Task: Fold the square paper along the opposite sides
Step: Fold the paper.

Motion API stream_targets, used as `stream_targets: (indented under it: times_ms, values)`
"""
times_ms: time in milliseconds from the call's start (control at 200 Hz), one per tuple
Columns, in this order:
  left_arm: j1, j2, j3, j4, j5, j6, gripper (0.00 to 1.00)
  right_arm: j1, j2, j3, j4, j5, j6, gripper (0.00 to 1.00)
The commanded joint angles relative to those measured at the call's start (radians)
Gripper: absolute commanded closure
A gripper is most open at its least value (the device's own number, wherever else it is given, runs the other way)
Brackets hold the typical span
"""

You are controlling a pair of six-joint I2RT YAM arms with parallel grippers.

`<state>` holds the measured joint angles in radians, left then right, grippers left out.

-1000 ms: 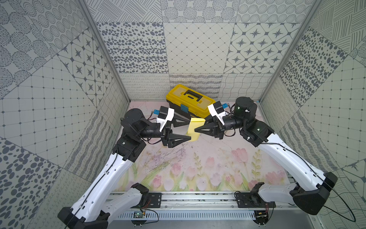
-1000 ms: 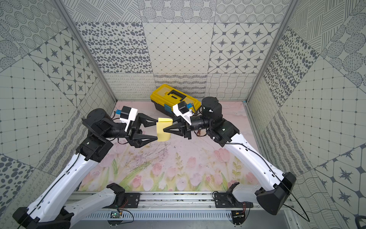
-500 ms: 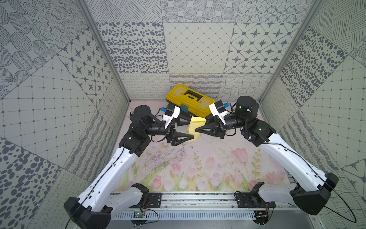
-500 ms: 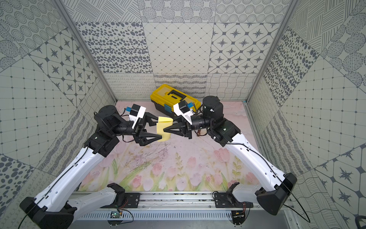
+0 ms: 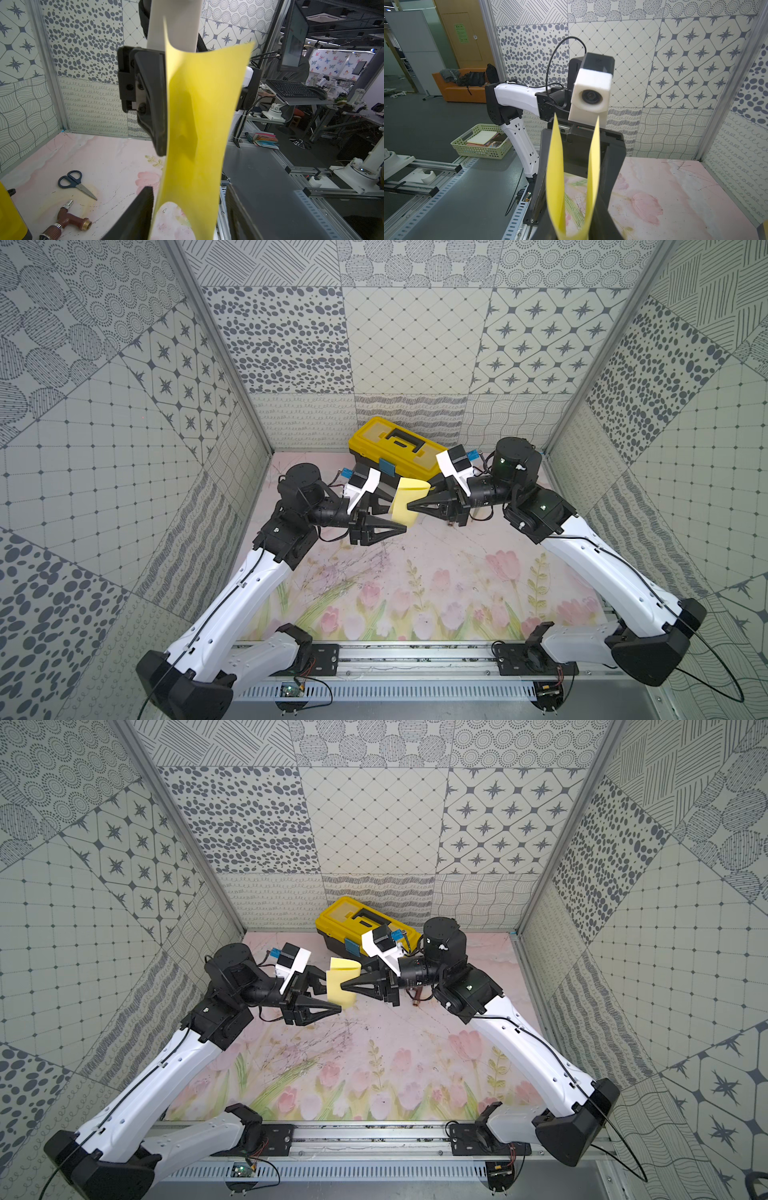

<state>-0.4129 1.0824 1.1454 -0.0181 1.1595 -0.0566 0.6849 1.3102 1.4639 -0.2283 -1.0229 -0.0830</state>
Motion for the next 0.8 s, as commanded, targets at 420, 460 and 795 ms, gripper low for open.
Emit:
stream_targets:
  times_ms: [420, 460, 795]
  values:
    - [-0.008, -0.002, 0.004, 0.016, 0.011, 0.001, 0.84, -0.002, -0.008, 0.012, 0.029, 0.015, -0.004, 0.73]
    - [-0.009, -0.001, 0.004, 0.016, 0.010, 0.001, 0.85, -0.002, -0.008, 0.013, 0.029, 0.014, -0.005, 0.72]
    - [-0.009, -0.008, 0.011, -0.032, -0.053, 0.033, 0.88, -0.017, -0.032, 0.009, 0.020, 0.048, -0.002, 0.40]
